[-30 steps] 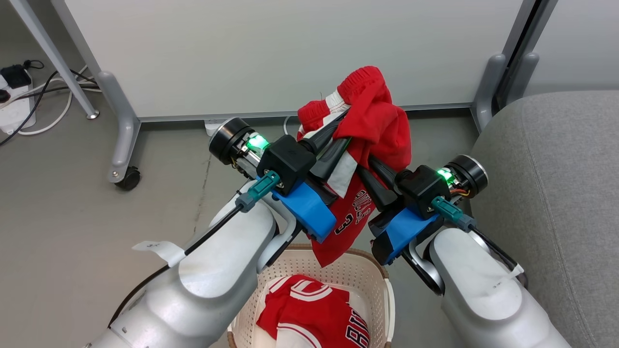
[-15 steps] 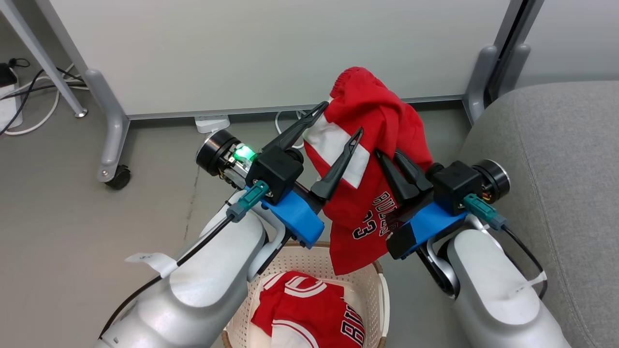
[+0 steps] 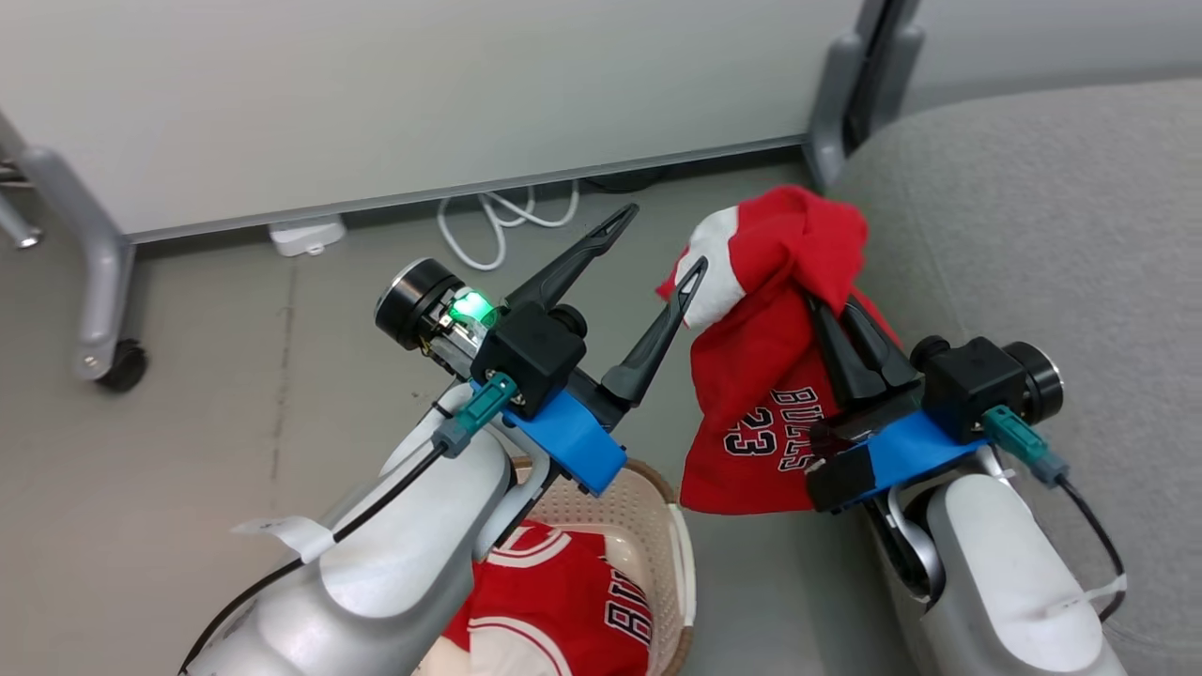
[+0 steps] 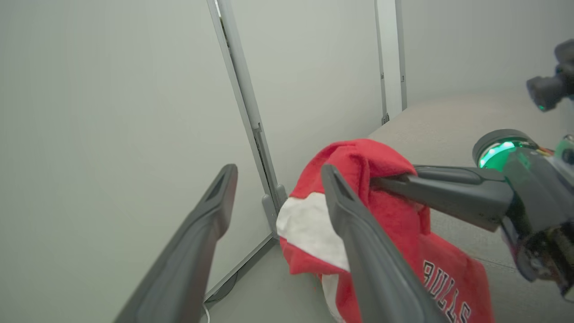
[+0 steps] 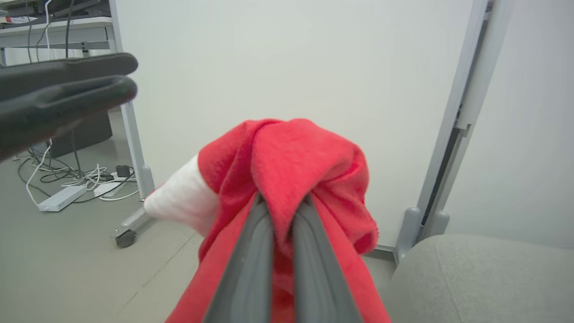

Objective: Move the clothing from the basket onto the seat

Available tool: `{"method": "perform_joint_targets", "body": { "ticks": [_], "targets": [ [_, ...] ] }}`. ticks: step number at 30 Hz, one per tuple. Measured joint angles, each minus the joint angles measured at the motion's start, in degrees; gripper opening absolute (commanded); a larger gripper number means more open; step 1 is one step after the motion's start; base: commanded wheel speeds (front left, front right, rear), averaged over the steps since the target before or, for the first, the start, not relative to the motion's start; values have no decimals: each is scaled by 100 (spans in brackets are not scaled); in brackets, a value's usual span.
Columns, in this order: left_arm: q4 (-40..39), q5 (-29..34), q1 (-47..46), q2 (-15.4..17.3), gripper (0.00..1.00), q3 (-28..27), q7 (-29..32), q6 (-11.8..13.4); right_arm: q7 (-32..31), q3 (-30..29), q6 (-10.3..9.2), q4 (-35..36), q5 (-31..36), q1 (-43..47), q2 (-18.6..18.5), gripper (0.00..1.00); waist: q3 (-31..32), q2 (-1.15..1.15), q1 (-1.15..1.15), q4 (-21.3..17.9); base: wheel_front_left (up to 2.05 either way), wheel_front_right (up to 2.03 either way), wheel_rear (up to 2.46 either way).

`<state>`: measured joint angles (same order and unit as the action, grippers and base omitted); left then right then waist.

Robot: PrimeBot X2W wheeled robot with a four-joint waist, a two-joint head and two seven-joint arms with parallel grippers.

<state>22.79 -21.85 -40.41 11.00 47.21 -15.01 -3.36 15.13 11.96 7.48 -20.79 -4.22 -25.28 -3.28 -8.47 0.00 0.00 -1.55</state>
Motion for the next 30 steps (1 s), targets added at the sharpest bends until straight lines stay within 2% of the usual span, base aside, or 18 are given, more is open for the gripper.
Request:
{"method": "perform_joint_targets", "body": {
  "ticks": [19,24,30],
  "targets": [
    [-38,-27,-18,-75,100,388,11,-227,-1,-599,0,896,-66,759,30,0,-356,0,0,-1560,0,0,0],
    [-31,-25,-42,-118,100,488,10,-255,-1,-704,0,1016,-104,955,30,0,-423,0,0,-1803,0,0,0],
    [3,-25,-60,-125,100,508,3,-258,-1,-751,0,1087,-147,1022,31,0,-450,0,0,-1911,0,0,0]
  ]
}}
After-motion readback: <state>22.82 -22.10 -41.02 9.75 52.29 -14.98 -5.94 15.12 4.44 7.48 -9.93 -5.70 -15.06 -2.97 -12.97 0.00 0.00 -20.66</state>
